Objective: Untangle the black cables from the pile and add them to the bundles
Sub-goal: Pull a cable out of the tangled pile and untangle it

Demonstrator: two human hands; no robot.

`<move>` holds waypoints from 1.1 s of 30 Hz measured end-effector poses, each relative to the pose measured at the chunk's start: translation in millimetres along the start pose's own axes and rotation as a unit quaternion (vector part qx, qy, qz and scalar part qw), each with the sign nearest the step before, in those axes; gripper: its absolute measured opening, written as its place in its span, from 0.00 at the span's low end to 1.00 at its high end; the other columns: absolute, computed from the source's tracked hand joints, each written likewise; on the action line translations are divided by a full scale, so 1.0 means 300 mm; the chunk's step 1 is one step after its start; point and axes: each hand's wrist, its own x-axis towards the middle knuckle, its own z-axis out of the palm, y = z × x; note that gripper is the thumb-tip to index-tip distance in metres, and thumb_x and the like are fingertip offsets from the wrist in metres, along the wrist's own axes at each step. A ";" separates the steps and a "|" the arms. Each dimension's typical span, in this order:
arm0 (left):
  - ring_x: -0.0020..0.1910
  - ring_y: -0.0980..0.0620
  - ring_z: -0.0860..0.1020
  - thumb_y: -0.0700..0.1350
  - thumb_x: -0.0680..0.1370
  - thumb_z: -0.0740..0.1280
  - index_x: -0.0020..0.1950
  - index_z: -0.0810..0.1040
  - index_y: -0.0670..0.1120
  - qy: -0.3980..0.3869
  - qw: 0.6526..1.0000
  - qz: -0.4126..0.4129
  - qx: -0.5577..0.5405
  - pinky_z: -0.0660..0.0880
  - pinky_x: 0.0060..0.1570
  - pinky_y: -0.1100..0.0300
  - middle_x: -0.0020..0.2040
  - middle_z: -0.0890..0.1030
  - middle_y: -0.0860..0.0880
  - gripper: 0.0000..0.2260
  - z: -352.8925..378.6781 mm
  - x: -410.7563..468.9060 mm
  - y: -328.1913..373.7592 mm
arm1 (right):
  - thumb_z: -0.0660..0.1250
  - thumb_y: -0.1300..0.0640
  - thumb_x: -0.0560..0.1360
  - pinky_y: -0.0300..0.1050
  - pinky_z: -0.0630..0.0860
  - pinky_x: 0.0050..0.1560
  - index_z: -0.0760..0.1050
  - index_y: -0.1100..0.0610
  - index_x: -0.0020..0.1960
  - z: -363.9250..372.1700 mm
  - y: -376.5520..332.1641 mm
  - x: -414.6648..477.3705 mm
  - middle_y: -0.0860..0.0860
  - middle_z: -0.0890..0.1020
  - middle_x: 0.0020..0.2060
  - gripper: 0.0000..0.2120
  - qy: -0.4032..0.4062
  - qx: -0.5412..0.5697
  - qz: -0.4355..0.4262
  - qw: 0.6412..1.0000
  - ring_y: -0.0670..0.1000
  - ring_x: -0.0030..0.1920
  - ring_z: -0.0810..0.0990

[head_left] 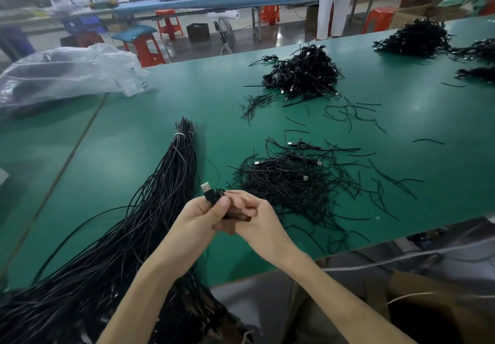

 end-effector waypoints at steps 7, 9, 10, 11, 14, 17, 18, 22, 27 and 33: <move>0.60 0.46 0.83 0.38 0.81 0.65 0.54 0.84 0.38 -0.042 0.977 0.018 0.206 0.76 0.64 0.59 0.55 0.86 0.43 0.08 -0.032 -0.016 0.069 | 0.73 0.65 0.73 0.44 0.79 0.54 0.80 0.54 0.65 -0.045 0.012 -0.025 0.45 0.82 0.53 0.21 0.074 -0.163 -0.099 0.979 0.46 0.54 0.82; 0.55 0.50 0.84 0.41 0.78 0.70 0.50 0.86 0.43 0.001 0.968 0.023 0.248 0.76 0.58 0.61 0.51 0.86 0.46 0.06 -0.009 -0.022 0.063 | 0.70 0.65 0.74 0.36 0.76 0.54 0.79 0.58 0.67 -0.059 0.007 -0.021 0.45 0.81 0.54 0.21 0.055 -0.236 -0.125 0.962 0.41 0.55 0.79; 0.53 0.51 0.83 0.41 0.76 0.72 0.48 0.87 0.46 0.041 0.959 0.023 0.279 0.77 0.55 0.60 0.50 0.84 0.47 0.04 -0.002 -0.021 0.055 | 0.69 0.66 0.74 0.33 0.74 0.54 0.79 0.58 0.66 -0.061 0.001 -0.019 0.45 0.81 0.53 0.21 0.052 -0.252 -0.130 0.957 0.38 0.55 0.79; 0.50 0.50 0.83 0.41 0.74 0.75 0.47 0.87 0.48 0.089 0.946 0.023 0.310 0.78 0.53 0.56 0.48 0.83 0.48 0.03 0.001 -0.018 0.052 | 0.70 0.67 0.74 0.31 0.73 0.54 0.79 0.58 0.65 -0.064 -0.004 -0.017 0.43 0.80 0.52 0.20 0.056 -0.260 -0.131 0.955 0.36 0.54 0.78; 0.45 0.47 0.85 0.48 0.68 0.79 0.46 0.87 0.48 0.142 0.934 0.010 0.327 0.81 0.52 0.49 0.41 0.86 0.49 0.09 -0.017 -0.019 0.059 | 0.70 0.69 0.73 0.31 0.73 0.51 0.81 0.59 0.60 -0.077 -0.012 -0.014 0.40 0.79 0.48 0.16 0.049 -0.289 -0.121 0.948 0.36 0.49 0.77; 0.39 0.54 0.86 0.57 0.67 0.76 0.47 0.84 0.51 0.101 0.926 -0.055 0.358 0.81 0.47 0.55 0.36 0.87 0.53 0.15 -0.028 -0.031 0.046 | 0.68 0.70 0.76 0.31 0.71 0.49 0.82 0.62 0.57 -0.087 -0.008 -0.026 0.46 0.79 0.46 0.11 0.011 -0.338 -0.133 0.932 0.41 0.44 0.76; 0.38 0.57 0.85 0.59 0.67 0.77 0.47 0.82 0.52 0.103 0.912 -0.071 0.390 0.79 0.44 0.59 0.36 0.86 0.55 0.15 -0.032 -0.032 0.033 | 0.67 0.70 0.78 0.32 0.71 0.48 0.82 0.63 0.57 -0.089 -0.005 -0.030 0.48 0.80 0.46 0.10 -0.005 -0.359 -0.139 0.923 0.43 0.44 0.77; 0.39 0.57 0.81 0.58 0.77 0.74 0.48 0.82 0.56 0.014 0.855 -0.096 0.510 0.78 0.42 0.58 0.39 0.84 0.57 0.07 -0.069 -0.027 -0.003 | 0.63 0.71 0.79 0.47 0.75 0.50 0.80 0.63 0.57 -0.084 0.025 -0.040 0.55 0.79 0.48 0.11 -0.079 -0.474 -0.137 0.866 0.53 0.48 0.77; 0.43 0.49 0.75 0.59 0.86 0.54 0.50 0.73 0.47 -0.117 0.705 -0.075 0.695 0.72 0.45 0.52 0.44 0.78 0.52 0.18 -0.060 0.005 -0.047 | 0.60 0.68 0.80 0.55 0.75 0.52 0.78 0.63 0.57 -0.084 0.039 -0.017 0.56 0.78 0.50 0.10 -0.139 -0.539 -0.122 0.822 0.55 0.52 0.76; 0.35 0.49 0.68 0.55 0.87 0.45 0.55 0.69 0.45 -0.120 0.652 -0.043 0.748 0.63 0.41 0.55 0.38 0.69 0.53 0.19 -0.048 0.019 -0.116 | 0.60 0.67 0.83 0.52 0.75 0.53 0.77 0.60 0.57 -0.113 0.054 0.031 0.53 0.78 0.51 0.09 -0.159 -0.573 -0.119 0.795 0.52 0.52 0.75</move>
